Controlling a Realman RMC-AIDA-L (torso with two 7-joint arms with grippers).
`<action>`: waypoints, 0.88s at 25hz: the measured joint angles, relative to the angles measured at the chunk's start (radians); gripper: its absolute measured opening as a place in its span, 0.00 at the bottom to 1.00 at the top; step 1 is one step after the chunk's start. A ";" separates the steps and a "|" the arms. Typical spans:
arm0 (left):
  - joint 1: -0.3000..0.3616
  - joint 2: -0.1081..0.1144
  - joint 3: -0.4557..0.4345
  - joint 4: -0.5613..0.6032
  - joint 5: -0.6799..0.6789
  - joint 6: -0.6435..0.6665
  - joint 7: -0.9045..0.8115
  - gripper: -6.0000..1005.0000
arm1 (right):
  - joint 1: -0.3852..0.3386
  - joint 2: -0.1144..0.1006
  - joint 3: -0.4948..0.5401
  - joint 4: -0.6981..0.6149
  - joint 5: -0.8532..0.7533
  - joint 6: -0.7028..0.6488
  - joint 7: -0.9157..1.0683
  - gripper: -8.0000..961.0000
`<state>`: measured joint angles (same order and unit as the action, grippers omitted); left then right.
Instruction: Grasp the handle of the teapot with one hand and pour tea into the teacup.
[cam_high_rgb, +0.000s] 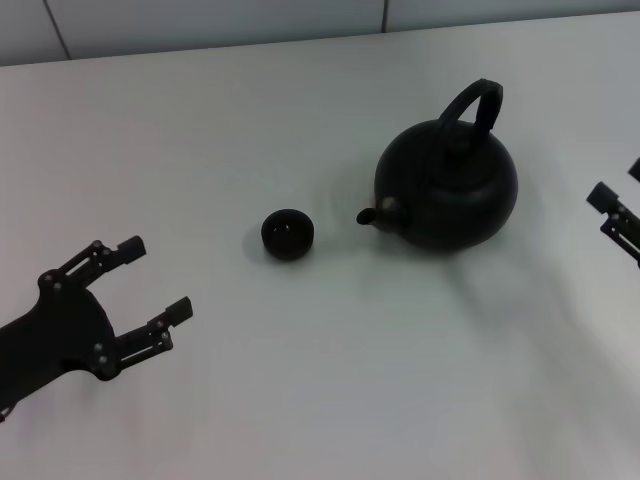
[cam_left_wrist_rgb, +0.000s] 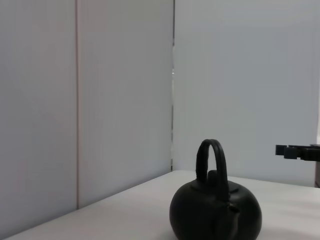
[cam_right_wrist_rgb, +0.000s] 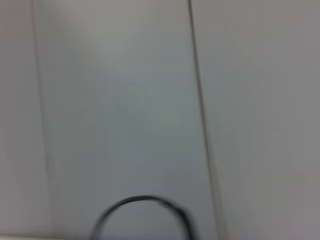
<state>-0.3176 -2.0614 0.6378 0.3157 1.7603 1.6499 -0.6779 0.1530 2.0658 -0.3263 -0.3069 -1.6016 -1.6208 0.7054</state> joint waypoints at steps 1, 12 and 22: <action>-0.017 0.009 0.022 0.025 0.018 0.004 -0.039 0.84 | 0.011 -0.016 -0.018 -0.066 -0.080 -0.033 0.112 0.68; -0.158 0.103 0.079 0.119 0.160 0.046 -0.311 0.84 | 0.165 -0.083 -0.031 -0.408 -0.535 -0.219 0.508 0.68; -0.203 0.121 0.080 0.270 0.260 0.138 -0.533 0.84 | 0.203 -0.076 -0.081 -0.509 -0.621 -0.233 0.538 0.68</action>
<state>-0.5206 -1.9405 0.7180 0.5857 2.0204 1.7874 -1.2106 0.3556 1.9902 -0.4071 -0.8158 -2.2225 -1.8538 1.2432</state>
